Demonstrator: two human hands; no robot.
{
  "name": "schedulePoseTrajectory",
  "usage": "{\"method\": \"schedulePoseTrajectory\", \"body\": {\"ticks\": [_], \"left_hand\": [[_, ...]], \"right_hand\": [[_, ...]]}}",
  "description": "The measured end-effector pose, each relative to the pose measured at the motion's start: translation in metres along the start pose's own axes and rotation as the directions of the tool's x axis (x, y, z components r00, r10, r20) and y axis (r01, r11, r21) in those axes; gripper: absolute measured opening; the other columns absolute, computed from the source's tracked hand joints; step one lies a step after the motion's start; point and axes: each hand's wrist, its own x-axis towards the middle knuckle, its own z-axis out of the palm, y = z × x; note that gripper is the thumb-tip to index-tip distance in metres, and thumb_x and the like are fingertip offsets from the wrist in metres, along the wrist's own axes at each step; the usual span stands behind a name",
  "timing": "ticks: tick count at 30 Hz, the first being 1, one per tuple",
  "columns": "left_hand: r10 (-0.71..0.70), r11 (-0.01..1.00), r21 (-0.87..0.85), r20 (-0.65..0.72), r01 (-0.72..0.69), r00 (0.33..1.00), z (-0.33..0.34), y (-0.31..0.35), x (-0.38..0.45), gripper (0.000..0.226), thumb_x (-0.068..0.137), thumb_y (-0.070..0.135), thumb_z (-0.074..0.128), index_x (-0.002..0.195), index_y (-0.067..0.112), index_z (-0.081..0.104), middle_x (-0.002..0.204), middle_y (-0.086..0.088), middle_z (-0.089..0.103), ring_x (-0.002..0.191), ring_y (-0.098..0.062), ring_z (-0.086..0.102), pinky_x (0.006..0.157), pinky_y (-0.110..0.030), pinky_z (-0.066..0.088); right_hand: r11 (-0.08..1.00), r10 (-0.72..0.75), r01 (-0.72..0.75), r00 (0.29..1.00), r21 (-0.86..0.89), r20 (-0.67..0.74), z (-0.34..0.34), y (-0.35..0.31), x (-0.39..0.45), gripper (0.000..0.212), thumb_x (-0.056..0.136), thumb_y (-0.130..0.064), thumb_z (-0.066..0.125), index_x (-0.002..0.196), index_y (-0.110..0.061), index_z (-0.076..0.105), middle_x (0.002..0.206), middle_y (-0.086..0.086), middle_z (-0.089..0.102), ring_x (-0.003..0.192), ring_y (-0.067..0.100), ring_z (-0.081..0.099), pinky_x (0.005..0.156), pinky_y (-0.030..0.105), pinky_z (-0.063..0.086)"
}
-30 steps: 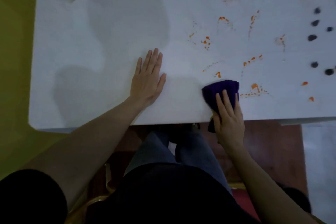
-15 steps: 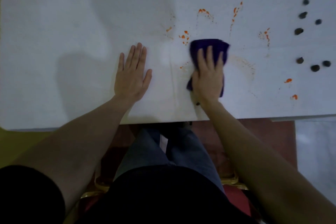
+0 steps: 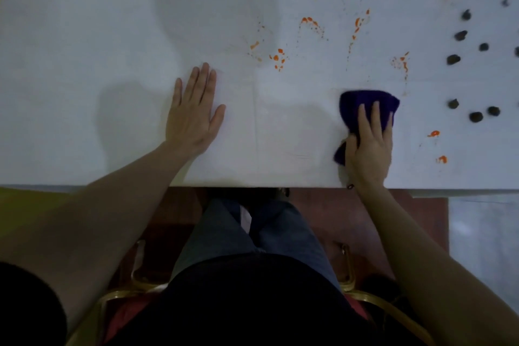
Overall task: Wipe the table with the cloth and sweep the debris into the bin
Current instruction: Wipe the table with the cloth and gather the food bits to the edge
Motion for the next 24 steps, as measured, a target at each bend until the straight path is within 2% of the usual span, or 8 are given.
{"method": "schedulePoseTrajectory", "body": {"ticks": [4,7,11,14,16,19,22,24], "left_hand": [[-0.062,0.998,-0.028,-0.027,0.061,0.998,0.006,0.022,-0.017,0.066,0.102,0.040,0.023,0.158,0.011,0.004,0.166,-0.007,0.002,0.154,-0.021,0.001,0.124,-0.046,0.002],[-0.083,0.997,0.002,-0.026,0.083,0.996,0.013,0.033,-0.023,0.066,0.101,0.040,0.023,0.158,0.009,0.008,0.166,-0.009,0.006,0.153,-0.022,0.006,0.124,-0.047,0.005],[-0.087,0.996,0.015,-0.033,0.088,0.996,0.013,0.034,-0.024,0.067,0.101,0.040,0.025,0.158,0.009,0.009,0.166,-0.009,0.008,0.153,-0.023,0.008,0.124,-0.047,0.006],[-0.078,0.997,0.006,-0.039,0.078,0.996,0.013,0.035,-0.023,0.068,0.100,0.041,0.025,0.158,0.009,0.009,0.166,-0.009,0.008,0.153,-0.022,0.006,0.124,-0.047,0.005],[-0.082,0.997,-0.001,-0.031,0.082,0.996,0.013,0.035,-0.022,0.068,0.100,0.041,0.025,0.158,0.009,0.009,0.166,-0.009,0.007,0.153,-0.021,0.005,0.124,-0.047,0.005],[-0.087,0.996,0.009,-0.030,0.087,0.996,0.014,0.035,-0.021,0.068,0.100,0.041,0.025,0.158,0.009,0.009,0.166,-0.008,0.007,0.153,-0.021,0.005,0.124,-0.046,0.005],[-0.087,0.996,0.014,-0.029,0.087,0.996,0.013,0.034,-0.022,0.068,0.100,0.042,0.025,0.158,0.009,0.009,0.166,-0.008,0.006,0.153,-0.022,0.005,0.124,-0.046,0.004],[-0.091,0.996,0.015,-0.031,0.091,0.995,0.013,0.034,-0.022,0.069,0.100,0.042,0.025,0.158,0.009,0.009,0.166,-0.008,0.007,0.153,-0.022,0.006,0.124,-0.045,0.003]], "right_hand": [[0.994,0.103,-0.103,0.994,0.021,-0.020,0.014,-0.050,0.041,0.057,0.096,-0.023,0.036,0.153,-0.021,0.029,0.161,0.007,0.020,0.148,0.039,0.011,0.120,0.049,0.017],[0.994,-0.111,0.111,0.994,-0.006,-0.013,0.027,-0.088,0.033,0.056,0.095,-0.021,0.043,0.150,-0.022,0.035,0.159,0.008,0.028,0.146,0.042,0.017,0.115,0.052,0.028],[0.893,-0.450,0.447,0.889,0.048,0.088,0.036,-0.088,-0.022,0.059,0.093,-0.017,0.053,0.150,-0.021,0.037,0.159,0.005,0.027,0.148,0.036,0.015,0.118,0.049,0.024],[0.856,-0.516,0.516,0.852,0.022,0.093,0.023,-0.039,-0.042,0.058,0.090,-0.015,0.053,0.147,-0.018,0.042,0.157,0.007,0.033,0.147,0.037,0.020,0.115,0.052,0.029],[0.890,-0.454,0.455,0.888,0.002,0.069,0.007,-0.003,-0.035,0.054,0.093,-0.018,0.048,0.147,-0.016,0.043,0.156,0.008,0.033,0.146,0.037,0.021,0.112,0.053,0.033],[0.978,-0.207,0.207,0.978,0.011,0.013,-0.006,0.021,0.004,0.054,0.096,-0.020,0.042,0.149,-0.019,0.037,0.159,0.006,0.027,0.147,0.037,0.017,0.114,0.054,0.031],[1.000,-0.018,0.018,0.999,0.013,-0.046,0.000,-0.004,0.046,0.054,0.097,-0.020,0.038,0.151,-0.020,0.034,0.160,0.007,0.024,0.147,0.040,0.016,0.119,0.050,0.022],[1.000,0.001,-0.001,0.999,0.001,-0.053,0.010,-0.037,0.063,0.055,0.095,-0.020,0.039,0.151,-0.019,0.035,0.159,0.009,0.026,0.146,0.043,0.016,0.120,0.046,0.016]]}}
